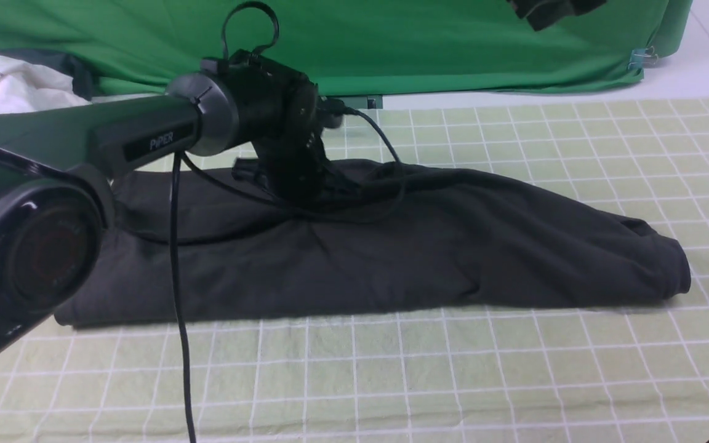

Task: Fold a long-sleeved shirt over a green coffee tablecloth.
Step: 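Fold the black garment in half by bringing its near edge over to the far edge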

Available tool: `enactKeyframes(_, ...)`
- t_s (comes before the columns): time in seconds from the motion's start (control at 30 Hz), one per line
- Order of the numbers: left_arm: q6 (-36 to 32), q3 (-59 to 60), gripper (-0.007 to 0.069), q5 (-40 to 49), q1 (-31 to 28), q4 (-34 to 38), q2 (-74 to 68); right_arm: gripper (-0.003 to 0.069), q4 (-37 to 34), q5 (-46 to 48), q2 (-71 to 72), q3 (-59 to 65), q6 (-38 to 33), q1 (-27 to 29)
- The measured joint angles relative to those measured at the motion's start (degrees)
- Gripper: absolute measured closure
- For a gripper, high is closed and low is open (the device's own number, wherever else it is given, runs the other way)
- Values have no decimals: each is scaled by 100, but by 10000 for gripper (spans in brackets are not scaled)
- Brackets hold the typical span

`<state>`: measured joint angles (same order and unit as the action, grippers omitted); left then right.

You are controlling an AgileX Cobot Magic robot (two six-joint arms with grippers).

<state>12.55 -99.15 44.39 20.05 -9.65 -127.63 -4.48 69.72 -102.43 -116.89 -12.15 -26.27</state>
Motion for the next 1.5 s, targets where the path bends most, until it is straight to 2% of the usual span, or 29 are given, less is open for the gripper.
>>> enactKeyframes(0.17, 13, -917, 613, 372, -386, -22, -72, 664, -24, 0, 140, 0, 52, 0)
enactKeyframes(0.3, -344, -1845, 613, 1414, -515, 239, -56, 662, -24, 0, 174, 0, 114, 0)
enactKeyframes(0.37, -484, -1994, 613, 1764, -520, 409, -46, 662, -29, 0, 174, 2, 140, 0)
enactKeyframes(0.47, -1035, -2048, 613, 2401, -509, 1268, 23, 660, -29, 0, 174, 20, 188, 0)
enactKeyframes(0.57, -1153, -1647, 613, 2475, -433, 1512, 61, 659, -42, 0, 174, 26, 229, 0)
enactKeyframes(0.73, -1016, -931, 613, 2452, -382, 1188, 34, 652, -42, 0, 174, 30, 256, 0)
enactKeyframes(0.83, -719, -537, 613, 2132, -420, 656, 2, 650, -42, 0, 174, 30, 256, 0)
enactKeyframes(0.97, -237, -480, 613, 1682, -541, 239, -150, 650, -47, 0, 174, 30, 262, 0)
enactKeyframes(1.2, 17, -680, 613, 800, -846, -168, -298, 648, -50, 0, 174, 30, 274, 0)
enactKeyframes(1.37, -52, -1653, 613, 1759, -1075, -441, -361, 641, -50, 0, 174, 30, 337, 0)
enactKeyframes(1.47, -289, -2015, 613, 2233, -1088, -359, -344, 638, -50, 0, 174, 30, 386, 0)
enactKeyframes(1.5, -472, -2078, 613, 2372, -1088, -130, -268, 637, -50, 0, 174, 30, 405, 0)
